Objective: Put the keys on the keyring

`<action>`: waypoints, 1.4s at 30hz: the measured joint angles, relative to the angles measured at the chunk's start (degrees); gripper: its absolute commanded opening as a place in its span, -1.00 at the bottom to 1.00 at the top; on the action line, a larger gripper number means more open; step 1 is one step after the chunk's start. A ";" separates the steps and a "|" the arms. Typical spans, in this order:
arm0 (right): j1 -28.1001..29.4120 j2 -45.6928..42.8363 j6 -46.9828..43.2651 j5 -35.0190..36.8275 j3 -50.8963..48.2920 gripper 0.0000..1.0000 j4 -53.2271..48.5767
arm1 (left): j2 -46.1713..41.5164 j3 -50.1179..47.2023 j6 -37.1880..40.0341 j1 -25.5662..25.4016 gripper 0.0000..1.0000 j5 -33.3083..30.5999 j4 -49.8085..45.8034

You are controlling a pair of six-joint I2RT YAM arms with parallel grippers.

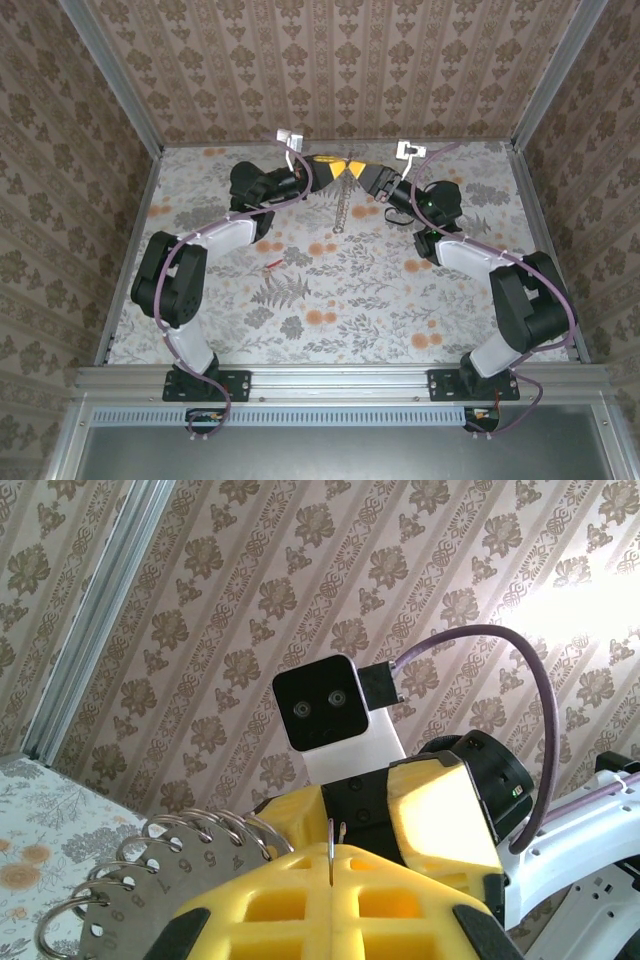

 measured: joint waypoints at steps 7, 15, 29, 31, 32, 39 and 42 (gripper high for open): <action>0.63 1.36 0.33 0.17 1.01 -0.46 0.46 | 0.00 0.00 0.00 0.07 -1.00 -0.11 0.15; 0.63 1.49 0.85 0.46 1.01 -0.65 0.44 | 0.00 0.00 0.00 0.07 -1.00 -0.09 0.63; 0.72 1.88 0.96 0.37 2.19 -0.85 0.26 | 0.00 0.09 0.00 0.09 -1.00 -0.37 1.55; 0.63 2.38 1.01 0.37 2.60 -1.00 0.26 | 0.00 0.24 -0.07 0.17 -1.00 -0.48 1.57; 0.63 2.56 0.72 0.37 2.73 -1.00 0.37 | 0.00 0.28 -0.22 0.17 -1.00 -0.57 1.57; 0.55 2.51 -0.72 -0.07 3.21 -1.00 -0.87 | 0.00 0.33 -0.83 0.39 -0.69 -0.74 1.44; 0.44 1.27 -4.00 -0.61 3.87 -1.00 -6.25 | 0.04 0.33 -1.18 0.87 -0.44 -0.50 1.42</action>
